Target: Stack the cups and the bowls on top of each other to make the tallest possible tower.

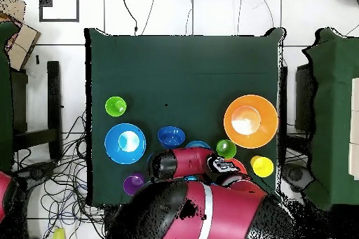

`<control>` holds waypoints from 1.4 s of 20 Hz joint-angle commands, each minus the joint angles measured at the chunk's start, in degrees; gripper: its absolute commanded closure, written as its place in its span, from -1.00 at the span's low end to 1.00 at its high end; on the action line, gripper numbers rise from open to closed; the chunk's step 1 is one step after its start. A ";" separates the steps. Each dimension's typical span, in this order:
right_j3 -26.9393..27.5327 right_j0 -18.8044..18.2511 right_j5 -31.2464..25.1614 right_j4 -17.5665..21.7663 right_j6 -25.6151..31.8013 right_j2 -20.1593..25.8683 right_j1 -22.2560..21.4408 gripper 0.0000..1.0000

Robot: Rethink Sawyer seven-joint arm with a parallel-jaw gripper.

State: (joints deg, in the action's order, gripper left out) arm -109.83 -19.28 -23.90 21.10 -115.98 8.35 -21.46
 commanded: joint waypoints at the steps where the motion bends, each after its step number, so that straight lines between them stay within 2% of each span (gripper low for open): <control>1: 17.48 -0.20 12.70 2.72 -1.36 3.72 5.79 -1.00; 14: 18.13 -0.76 12.06 3.26 -0.32 3.87 5.84 -1.00; 23: 18.34 -1.61 9.67 2.88 0.99 4.82 5.33 -1.00; 28: 17.55 -0.91 8.74 2.11 -0.40 4.15 4.31 -1.00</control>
State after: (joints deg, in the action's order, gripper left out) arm -109.41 -19.35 -24.90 21.12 -115.97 8.56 -21.37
